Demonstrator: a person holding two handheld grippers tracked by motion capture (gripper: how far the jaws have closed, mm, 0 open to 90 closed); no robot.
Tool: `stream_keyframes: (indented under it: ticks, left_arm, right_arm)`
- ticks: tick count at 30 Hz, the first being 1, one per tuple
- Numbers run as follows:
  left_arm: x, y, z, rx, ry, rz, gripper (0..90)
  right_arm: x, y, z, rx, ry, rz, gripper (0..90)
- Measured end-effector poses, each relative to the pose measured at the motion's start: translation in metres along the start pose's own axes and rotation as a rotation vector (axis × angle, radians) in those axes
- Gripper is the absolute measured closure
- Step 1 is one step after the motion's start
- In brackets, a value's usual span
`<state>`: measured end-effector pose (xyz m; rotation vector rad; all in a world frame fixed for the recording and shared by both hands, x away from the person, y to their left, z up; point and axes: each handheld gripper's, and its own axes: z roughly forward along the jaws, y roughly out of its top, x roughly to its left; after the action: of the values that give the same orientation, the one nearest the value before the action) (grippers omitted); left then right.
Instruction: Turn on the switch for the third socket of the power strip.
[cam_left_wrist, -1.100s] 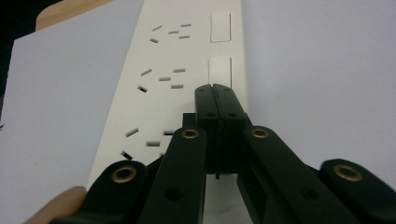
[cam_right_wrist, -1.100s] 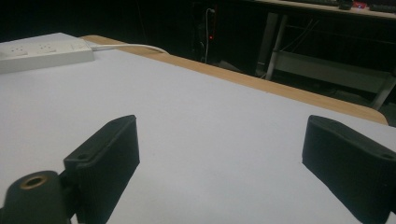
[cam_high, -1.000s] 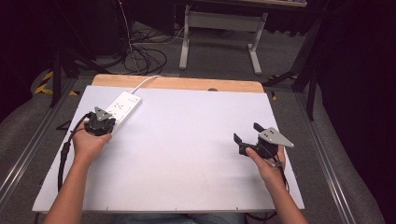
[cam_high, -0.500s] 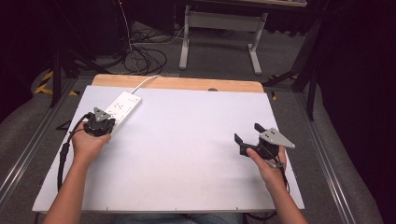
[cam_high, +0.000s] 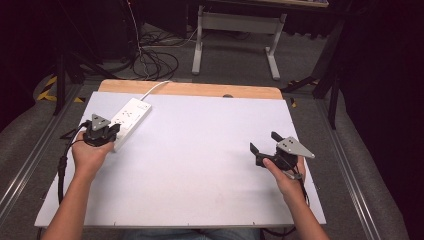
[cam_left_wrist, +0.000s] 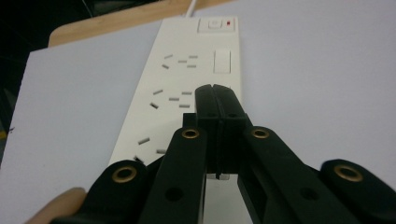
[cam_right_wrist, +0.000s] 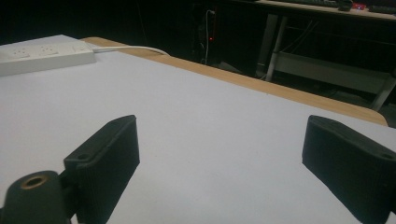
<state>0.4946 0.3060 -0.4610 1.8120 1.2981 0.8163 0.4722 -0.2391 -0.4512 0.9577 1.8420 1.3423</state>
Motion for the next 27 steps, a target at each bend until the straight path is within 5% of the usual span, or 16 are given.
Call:
stream_keyframes:
  ticks: [12,27]
  left_arm:
    - [0.002,0.001,-0.041,-0.213,-0.042,-0.099,87.7]
    - [-0.014,0.006,-0.064,-0.289,-0.057,-0.065,80.0]
  right_arm:
    - [0.001,0.002,0.001,-0.006,0.004,-0.002,11.5]
    - [0.001,0.002,0.001,-0.009,0.005,0.000,11.5]
